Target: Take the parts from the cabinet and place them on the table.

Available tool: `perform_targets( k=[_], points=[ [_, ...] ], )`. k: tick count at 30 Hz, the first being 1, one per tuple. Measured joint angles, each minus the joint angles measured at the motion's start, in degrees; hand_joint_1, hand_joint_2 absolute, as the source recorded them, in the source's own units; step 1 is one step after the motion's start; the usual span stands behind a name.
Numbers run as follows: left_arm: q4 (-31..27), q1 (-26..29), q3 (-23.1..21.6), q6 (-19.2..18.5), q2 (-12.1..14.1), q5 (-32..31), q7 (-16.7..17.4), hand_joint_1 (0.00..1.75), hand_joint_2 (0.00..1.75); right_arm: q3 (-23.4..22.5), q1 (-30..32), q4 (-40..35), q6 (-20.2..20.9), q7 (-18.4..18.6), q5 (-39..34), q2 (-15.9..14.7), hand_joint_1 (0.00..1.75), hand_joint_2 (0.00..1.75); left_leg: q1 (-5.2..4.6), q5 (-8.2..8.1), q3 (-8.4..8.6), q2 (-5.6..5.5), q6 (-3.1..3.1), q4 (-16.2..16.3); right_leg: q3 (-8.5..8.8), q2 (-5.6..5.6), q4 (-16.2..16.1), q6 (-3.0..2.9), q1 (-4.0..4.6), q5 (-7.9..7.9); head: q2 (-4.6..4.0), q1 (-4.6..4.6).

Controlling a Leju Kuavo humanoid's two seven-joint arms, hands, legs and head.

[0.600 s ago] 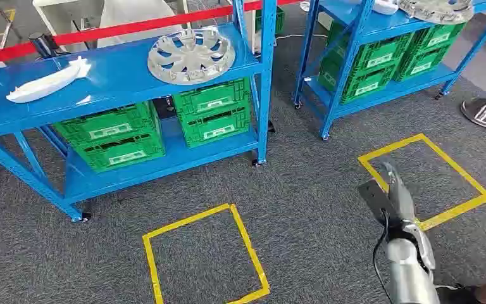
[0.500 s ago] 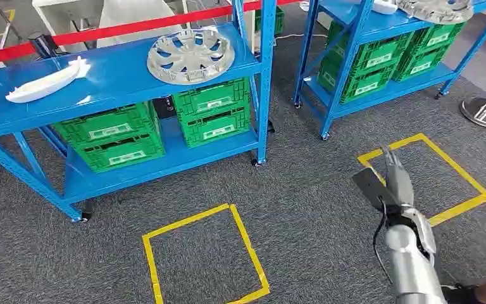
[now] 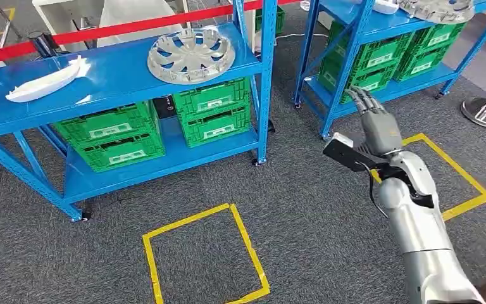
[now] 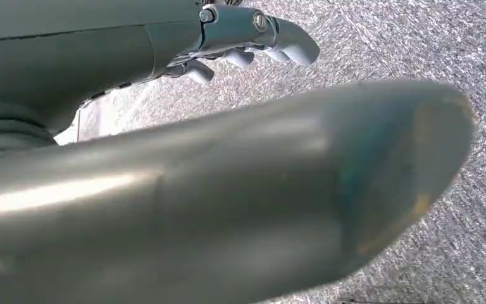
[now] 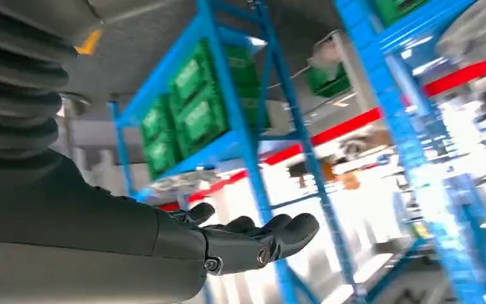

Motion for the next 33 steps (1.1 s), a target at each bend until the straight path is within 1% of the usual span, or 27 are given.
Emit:
perform_targets(
  k=[2,7,8,13,18,25,29,31,33],
  points=[
    [0.0,0.01,0.57,0.28,0.0,0.24,-0.31,0.0,0.0,1.77,-1.21,0.59,0.09,-0.5,-0.35,-0.39,0.0,1.75,0.0,0.0,0.01,0.01,0.0,0.0,-0.01,0.01,-0.01,0.0,0.0,0.0,0.0,0.0],
    [0.07,0.11,1.2,0.85,-0.02,0.7,-0.94,0.0,0.0,4.1,-3.06,1.88,-0.02,-0.54,-0.94,-0.98,0.0,1.75,0.0,0.0,0.01,-0.08,0.0,0.0,0.02,-0.05,-0.01,0.0,0.0,0.0,0.0,0.0],
    [0.07,0.11,1.31,1.01,-0.04,0.76,-1.0,0.0,0.0,4.37,-3.2,2.05,-0.02,-0.54,-1.16,-1.16,0.0,0.0,0.0,0.0,0.01,-0.08,0.0,0.0,0.02,-0.06,-0.01,0.0,0.0,0.0,0.0,0.0],
    [0.15,0.11,2.25,1.88,-0.13,1.62,-1.62,0.0,0.0,5.29,-3.18,2.49,0.63,-1.68,-3.39,-2.19,0.0,0.0,0.0,0.0,0.07,-0.07,0.0,0.0,-0.01,-0.06,-0.02,0.0,0.01,0.0,0.0,0.0],
    [0.22,0.1,2.86,2.99,-0.22,1.77,-2.05,0.0,0.0,5.57,-2.25,2.49,0.72,-1.64,-3.96,-2.62,0.0,0.0,0.0,0.0,0.03,-0.06,0.0,0.0,0.0,-0.06,-0.03,0.0,0.01,0.0,0.0,0.0],
    [0.22,0.11,3.58,3.47,-0.22,2.05,-2.4,0.0,0.0,5.88,-1.83,2.54,0.72,-1.64,-3.96,-2.64,0.0,0.0,-0.25,0.01,0.0,-0.07,0.05,0.08,-0.02,-0.05,-0.07,0.28,-0.28,0.17,0.0,0.0],
    [0.22,0.1,3.93,3.5,-0.22,2.08,-2.56,0.0,0.0,6.09,-1.23,2.56,0.63,-1.9,-4.59,-2.64,0.0,0.0,-0.51,-0.01,-0.14,-0.07,0.44,0.3,-0.07,-0.05,-0.09,0.59,-0.51,0.32,0.0,0.0],
    [0.22,0.1,3.98,3.5,-0.2,2.1,-2.53,0.0,0.0,6.12,-0.79,2.56,0.55,-2.27,-4.98,-2.64,0.0,0.0,-0.63,-0.01,-0.29,-0.06,0.76,0.45,-0.12,-0.03,-0.12,0.86,-0.63,0.42,0.0,0.0],
    [0.22,0.09,4.0,3.47,-0.22,2.25,-2.56,0.0,0.0,6.14,-0.59,2.56,0.55,-2.64,-5.14,-2.64,0.0,0.0,-0.81,0.1,-0.47,-0.05,1.18,0.48,-0.14,0.0,-0.44,1.34,-0.8,0.67,0.0,0.0]
  ],
)
